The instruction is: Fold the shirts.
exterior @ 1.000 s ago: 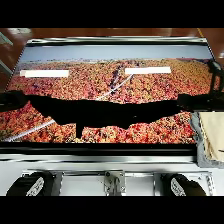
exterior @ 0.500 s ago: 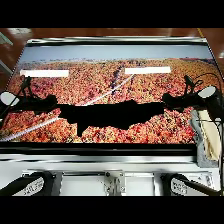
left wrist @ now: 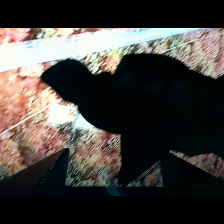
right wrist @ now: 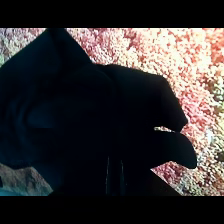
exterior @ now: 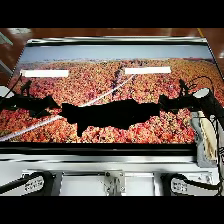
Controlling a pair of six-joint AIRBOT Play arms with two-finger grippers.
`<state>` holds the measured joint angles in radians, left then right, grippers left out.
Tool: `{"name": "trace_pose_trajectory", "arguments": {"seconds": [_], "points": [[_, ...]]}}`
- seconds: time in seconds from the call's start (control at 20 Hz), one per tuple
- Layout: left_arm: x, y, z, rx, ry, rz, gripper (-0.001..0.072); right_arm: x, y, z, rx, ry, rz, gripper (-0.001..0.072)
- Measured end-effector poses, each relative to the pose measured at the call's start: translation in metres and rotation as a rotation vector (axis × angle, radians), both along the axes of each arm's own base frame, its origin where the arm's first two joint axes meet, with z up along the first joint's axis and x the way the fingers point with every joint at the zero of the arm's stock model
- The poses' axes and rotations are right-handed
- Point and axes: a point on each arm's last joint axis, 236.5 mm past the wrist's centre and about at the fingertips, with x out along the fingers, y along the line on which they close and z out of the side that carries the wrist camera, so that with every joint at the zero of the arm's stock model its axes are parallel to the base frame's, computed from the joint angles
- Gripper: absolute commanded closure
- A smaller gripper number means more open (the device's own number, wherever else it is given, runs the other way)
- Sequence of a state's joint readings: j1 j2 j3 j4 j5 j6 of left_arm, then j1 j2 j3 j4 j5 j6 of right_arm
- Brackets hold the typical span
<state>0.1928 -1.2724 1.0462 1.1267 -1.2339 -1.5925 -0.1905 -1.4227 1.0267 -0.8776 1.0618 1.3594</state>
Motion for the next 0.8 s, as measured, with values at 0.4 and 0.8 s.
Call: {"name": "trace_pose_trajectory", "arguments": {"seconds": [0.4, 0.8], "points": [[-0.068, -0.081, -0.053, -0.136, 0.150, -0.084, 0.0031, -0.006, 0.004, 0.000, 0.008, 0.008, 0.037, 0.0652], [-0.068, -0.143, -0.101, -0.204, 0.132, -0.016, 0.0050, -0.006, 0.004, 0.000, 0.006, 0.004, 0.044, 0.0652]]}}
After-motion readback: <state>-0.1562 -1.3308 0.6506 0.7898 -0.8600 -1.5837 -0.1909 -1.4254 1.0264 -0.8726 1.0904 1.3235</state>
